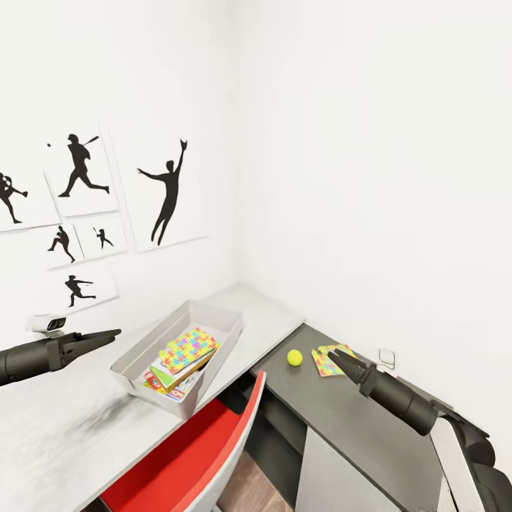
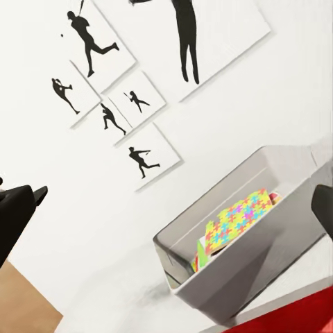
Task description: Put all the toys in the child's room - the three board games (two on the bed and one on the table), the two jigsaw puzzles on the table, and the tennis ball on the table - inside the toy box on the table in the child's room.
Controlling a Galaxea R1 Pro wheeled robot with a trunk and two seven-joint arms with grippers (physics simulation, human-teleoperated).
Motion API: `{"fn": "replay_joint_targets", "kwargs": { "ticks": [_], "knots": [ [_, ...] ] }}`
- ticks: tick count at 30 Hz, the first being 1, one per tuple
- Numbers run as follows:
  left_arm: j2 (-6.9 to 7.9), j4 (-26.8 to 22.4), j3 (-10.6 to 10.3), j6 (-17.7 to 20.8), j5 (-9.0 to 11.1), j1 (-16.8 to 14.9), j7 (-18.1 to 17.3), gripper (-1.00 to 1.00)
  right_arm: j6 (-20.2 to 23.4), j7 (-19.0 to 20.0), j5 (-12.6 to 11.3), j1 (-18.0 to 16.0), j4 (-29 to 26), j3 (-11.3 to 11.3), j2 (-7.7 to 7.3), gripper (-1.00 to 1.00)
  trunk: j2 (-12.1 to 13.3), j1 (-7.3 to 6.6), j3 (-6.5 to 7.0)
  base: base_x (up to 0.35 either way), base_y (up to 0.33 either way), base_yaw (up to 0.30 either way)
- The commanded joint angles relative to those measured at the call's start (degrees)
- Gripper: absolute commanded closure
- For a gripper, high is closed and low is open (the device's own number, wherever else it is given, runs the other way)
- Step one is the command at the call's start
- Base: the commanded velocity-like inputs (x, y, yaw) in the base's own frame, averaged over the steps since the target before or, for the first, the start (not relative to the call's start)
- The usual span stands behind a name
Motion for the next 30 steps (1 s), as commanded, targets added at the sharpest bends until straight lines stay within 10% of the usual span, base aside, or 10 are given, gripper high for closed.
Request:
{"fn": "replay_joint_targets", "kwargs": {
  "ticks": [1, 30],
  "knots": [
    [0.03, 0.0, 0.0, 0.6, -0.1, 0.0, -0.2, -1.0, 0.4, 0.0, -0.3, 0.0, 0.1, -0.1, 0.0, -1.0, 0.0, 0.03, 0.03, 0.0, 0.0, -0.209],
    [-0.04, 0.0, 0.0, 0.6, -0.1, 0.1, -0.2, -1.0, 0.1, -0.2, -0.3, 0.0, 1.5, -3.3, 0.7, -1.0, 0.0, 0.03, 0.74, 0.0, 0.0, -0.074]
  ]
}}
